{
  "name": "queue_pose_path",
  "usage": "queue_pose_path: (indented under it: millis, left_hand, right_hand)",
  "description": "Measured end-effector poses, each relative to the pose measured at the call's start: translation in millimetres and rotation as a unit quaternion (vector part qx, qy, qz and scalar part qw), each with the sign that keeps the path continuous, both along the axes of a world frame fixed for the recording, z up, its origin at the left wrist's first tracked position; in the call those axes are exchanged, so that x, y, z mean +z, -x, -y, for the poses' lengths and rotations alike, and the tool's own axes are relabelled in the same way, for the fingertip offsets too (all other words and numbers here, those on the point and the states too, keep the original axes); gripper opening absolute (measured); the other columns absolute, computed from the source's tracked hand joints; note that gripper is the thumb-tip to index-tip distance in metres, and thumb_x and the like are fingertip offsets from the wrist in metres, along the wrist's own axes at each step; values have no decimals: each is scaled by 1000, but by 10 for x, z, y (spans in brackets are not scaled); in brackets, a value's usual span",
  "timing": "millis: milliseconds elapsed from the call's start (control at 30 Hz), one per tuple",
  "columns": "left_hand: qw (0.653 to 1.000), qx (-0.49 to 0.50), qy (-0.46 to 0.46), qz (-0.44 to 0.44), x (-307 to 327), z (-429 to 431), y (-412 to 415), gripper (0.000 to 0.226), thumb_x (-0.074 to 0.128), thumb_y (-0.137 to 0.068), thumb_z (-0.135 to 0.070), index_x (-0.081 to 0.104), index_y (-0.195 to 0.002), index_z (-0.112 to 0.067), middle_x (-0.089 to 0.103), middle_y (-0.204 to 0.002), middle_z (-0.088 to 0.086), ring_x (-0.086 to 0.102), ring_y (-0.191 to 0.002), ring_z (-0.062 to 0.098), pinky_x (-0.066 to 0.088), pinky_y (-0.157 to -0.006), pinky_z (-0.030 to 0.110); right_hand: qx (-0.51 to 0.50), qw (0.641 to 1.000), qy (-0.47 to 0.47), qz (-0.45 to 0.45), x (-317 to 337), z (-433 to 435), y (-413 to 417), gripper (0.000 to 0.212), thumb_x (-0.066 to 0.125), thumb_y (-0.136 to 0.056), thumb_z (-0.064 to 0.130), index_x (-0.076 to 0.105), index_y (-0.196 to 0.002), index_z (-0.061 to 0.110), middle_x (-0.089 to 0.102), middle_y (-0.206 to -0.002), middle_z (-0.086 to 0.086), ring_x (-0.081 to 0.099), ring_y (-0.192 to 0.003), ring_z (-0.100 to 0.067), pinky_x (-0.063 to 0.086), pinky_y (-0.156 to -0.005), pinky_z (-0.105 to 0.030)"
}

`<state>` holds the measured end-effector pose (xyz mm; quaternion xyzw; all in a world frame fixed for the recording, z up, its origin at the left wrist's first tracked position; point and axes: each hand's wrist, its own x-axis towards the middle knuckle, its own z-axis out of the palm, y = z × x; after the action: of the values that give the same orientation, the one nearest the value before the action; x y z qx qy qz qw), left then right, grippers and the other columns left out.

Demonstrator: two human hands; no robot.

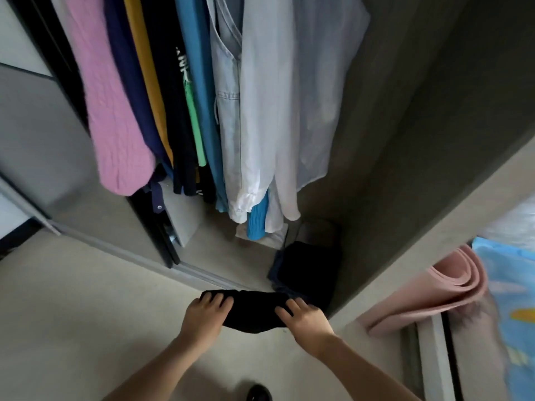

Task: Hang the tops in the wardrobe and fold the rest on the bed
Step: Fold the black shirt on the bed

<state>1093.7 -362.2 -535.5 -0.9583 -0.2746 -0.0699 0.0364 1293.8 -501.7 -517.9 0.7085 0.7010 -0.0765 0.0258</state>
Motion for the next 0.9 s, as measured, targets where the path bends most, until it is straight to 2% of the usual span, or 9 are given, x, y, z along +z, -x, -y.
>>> queue_pose_path:
  millis: [67,233,467,533,633,700,767,833,900]
  left_hand:
    - [1000,-10,2,-20,-236,-286,-130,38,48,-48,-13,48,-86,-18,55,-61,2,59,-53,25,41,-40,24]
    - [997,-10,24,-67,-1129,-951,-401,40,59,-31,-3,67,-68,-16,56,-57,1,59,-48,23,41,-38,22]
    - [993,-26,44,-109,-3018,-1966,-721,60,83,-6,-5,66,-61,-19,55,-48,-2,53,-36,19,42,-39,20]
    - [993,-42,15,-112,-3440,-2289,-886,55,82,-12,-6,69,-64,-18,57,-51,0,55,-37,21,44,-40,22]
    - [997,-43,-28,-62,-3782,-2673,-1143,27,59,-54,-15,73,-77,-14,67,-70,6,62,-51,26,49,-46,31]
    - [998,-19,-29,-54,-3886,-2821,-1325,43,40,-66,-12,74,-93,-11,70,-95,14,69,-76,33,54,-61,42]
    - [996,33,-29,-83,-4070,-2886,-1460,56,41,-78,-10,53,-132,-15,48,-137,23,51,-121,39,44,-90,54]
    - [977,67,34,-199,-4307,-2840,-1467,74,48,-91,-21,5,-151,-26,-2,-156,19,5,-144,35,14,-111,55]
    - [946,69,94,-302,-4459,-2673,-1361,81,51,-92,-34,-4,-150,-28,-16,-155,17,-9,-144,33,5,-113,53]
  right_hand:
    - [-10,1000,21,-4,-286,-263,-95,94,85,-16,18,45,-101,21,62,-72,3,61,-60,-15,42,-35,-18]
    - [-42,998,44,0,-1214,-888,-223,76,83,-10,16,70,-85,26,61,-66,5,60,-53,-12,38,-33,-15]
    - [-61,996,40,43,-3162,-1822,-456,67,86,-15,25,73,-81,30,63,-63,9,60,-48,-9,33,-30,-13]
    - [-57,995,15,84,-3542,-2146,-604,58,83,-24,24,74,-81,29,64,-63,7,60,-48,-10,31,-30,-13]
    - [-70,991,-56,98,-3882,-2495,-828,36,50,-58,20,74,-85,23,64,-67,1,62,-50,-17,36,-33,-14]
    - [-97,987,-79,101,-3949,-2646,-904,50,34,-63,16,74,-94,19,67,-74,-4,65,-61,-22,46,-44,-18]
    - [-135,982,-71,109,-4122,-2699,-980,55,38,-76,12,58,-127,16,63,-115,-16,61,-105,-29,51,-81,-31]
    - [-144,985,87,47,-4309,-2617,-957,64,46,-93,25,17,-149,23,18,-154,-16,17,-142,-31,20,-111,-46]
    - [-139,969,203,4,-4466,-2452,-830,69,46,-94,39,8,-150,25,6,-157,-11,4,-144,-30,11,-113,-48]
